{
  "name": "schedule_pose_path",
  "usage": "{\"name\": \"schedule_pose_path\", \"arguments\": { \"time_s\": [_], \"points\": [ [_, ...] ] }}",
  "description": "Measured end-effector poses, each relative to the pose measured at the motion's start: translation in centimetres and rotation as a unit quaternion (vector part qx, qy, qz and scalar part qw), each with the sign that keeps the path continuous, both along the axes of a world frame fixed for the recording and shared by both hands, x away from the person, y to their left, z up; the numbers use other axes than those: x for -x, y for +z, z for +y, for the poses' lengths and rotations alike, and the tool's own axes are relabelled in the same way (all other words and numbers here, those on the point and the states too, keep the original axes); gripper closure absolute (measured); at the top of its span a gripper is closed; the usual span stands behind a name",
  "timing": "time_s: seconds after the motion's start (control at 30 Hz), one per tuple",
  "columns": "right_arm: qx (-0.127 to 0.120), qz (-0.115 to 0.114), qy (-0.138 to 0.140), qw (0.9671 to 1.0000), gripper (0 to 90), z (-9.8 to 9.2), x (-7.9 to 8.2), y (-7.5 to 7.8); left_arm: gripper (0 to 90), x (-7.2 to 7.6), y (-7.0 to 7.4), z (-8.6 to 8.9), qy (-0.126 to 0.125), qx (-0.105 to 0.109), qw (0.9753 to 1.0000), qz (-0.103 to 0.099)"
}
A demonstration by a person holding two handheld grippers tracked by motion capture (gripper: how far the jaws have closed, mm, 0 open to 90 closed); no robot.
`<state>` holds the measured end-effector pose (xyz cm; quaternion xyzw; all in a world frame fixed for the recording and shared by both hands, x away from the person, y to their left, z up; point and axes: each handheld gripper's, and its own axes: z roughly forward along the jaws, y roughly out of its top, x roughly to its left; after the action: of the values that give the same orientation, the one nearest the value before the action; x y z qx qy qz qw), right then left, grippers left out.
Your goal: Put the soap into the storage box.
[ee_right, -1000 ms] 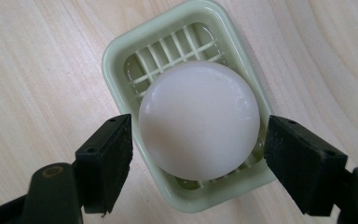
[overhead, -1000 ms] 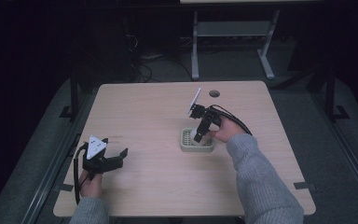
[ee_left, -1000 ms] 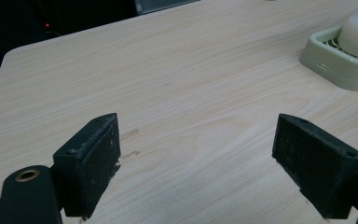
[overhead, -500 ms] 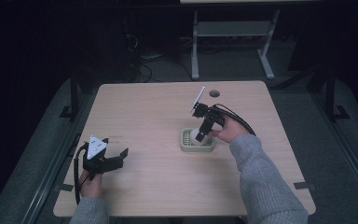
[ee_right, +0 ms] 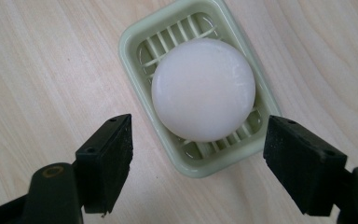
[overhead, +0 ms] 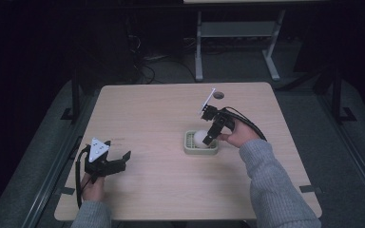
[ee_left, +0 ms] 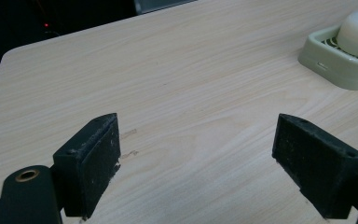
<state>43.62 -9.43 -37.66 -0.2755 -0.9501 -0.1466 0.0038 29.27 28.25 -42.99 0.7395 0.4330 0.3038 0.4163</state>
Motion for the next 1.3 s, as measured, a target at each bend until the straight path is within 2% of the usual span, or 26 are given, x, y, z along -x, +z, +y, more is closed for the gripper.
{"name": "schedule_pose_path", "arguments": {
  "time_s": [0.77, 1.13, 1.3],
  "points": [
    [-0.004, -0.01, -0.006, 0.9999, 23.7, -1.8, 1.6, 0.8, 14.8, 0.0, 0.0, 0.1, 0.001, 0.001, 1.0, 0.001],
    [-0.012, -0.008, -0.016, 0.9998, 23.7, -3.0, 2.5, 0.6, 14.8, 0.0, 0.0, 0.0, 0.002, 0.0, 1.0, 0.001],
    [-0.008, -0.009, -0.018, 0.9998, 23.7, -3.4, 3.0, 0.5, 14.8, 0.0, 0.0, 0.0, 0.0, -0.003, 1.0, 0.001]
  ]
}}
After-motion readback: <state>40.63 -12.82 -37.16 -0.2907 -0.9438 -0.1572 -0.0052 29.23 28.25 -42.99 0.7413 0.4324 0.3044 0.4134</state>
